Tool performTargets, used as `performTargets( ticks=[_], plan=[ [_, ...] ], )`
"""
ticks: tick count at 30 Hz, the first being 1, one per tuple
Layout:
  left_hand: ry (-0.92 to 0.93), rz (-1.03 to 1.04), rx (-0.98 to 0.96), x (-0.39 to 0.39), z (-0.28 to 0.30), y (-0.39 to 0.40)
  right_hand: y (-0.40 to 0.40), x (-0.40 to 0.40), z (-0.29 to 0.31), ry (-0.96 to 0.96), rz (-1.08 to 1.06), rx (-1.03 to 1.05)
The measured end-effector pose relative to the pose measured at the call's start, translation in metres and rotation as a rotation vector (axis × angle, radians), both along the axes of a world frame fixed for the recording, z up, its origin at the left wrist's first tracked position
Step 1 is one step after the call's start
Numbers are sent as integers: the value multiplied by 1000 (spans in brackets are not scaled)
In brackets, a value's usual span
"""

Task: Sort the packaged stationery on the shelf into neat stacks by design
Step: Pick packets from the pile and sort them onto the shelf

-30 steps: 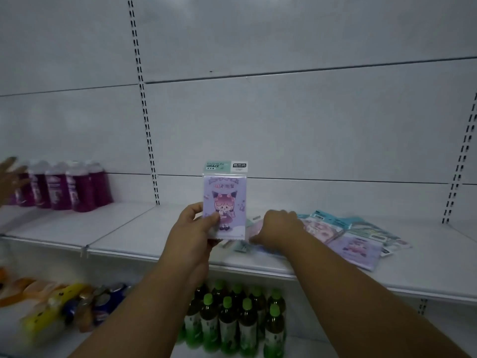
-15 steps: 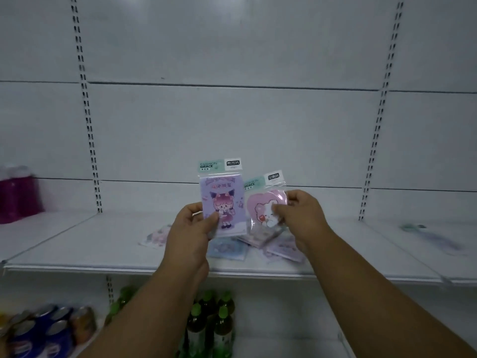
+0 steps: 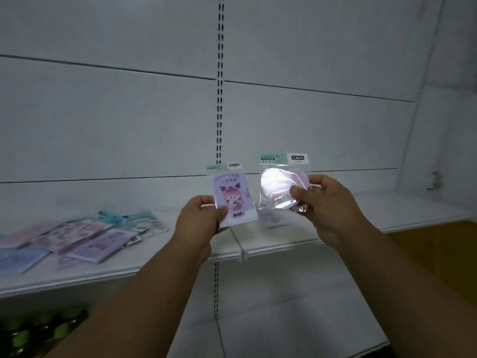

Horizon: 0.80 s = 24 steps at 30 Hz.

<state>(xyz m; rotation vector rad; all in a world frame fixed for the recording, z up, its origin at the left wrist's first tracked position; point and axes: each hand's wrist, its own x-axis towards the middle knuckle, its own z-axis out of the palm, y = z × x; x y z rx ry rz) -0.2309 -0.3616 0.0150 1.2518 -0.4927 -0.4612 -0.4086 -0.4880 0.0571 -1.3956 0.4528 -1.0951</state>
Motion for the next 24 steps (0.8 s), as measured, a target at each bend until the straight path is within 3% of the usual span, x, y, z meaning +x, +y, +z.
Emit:
performTargets(
  ticks=[4,10,20,21,24],
  plan=[
    [9,-37,93,-14,0,-62,-48,-8,-2,87,-72,-28],
    [-39,-35,210,-2,-6,-129,-96,15,-7,49,-34,5],
    [-69,2,524,22,-32,-191,-160,41,-19,112,20,21],
    [-139,24,597,19,-30,-193,-164,43,-21,112,33,23],
    [-582,120,937,13,-17,-193,-175,45,-24,125,63,13]
  ],
)
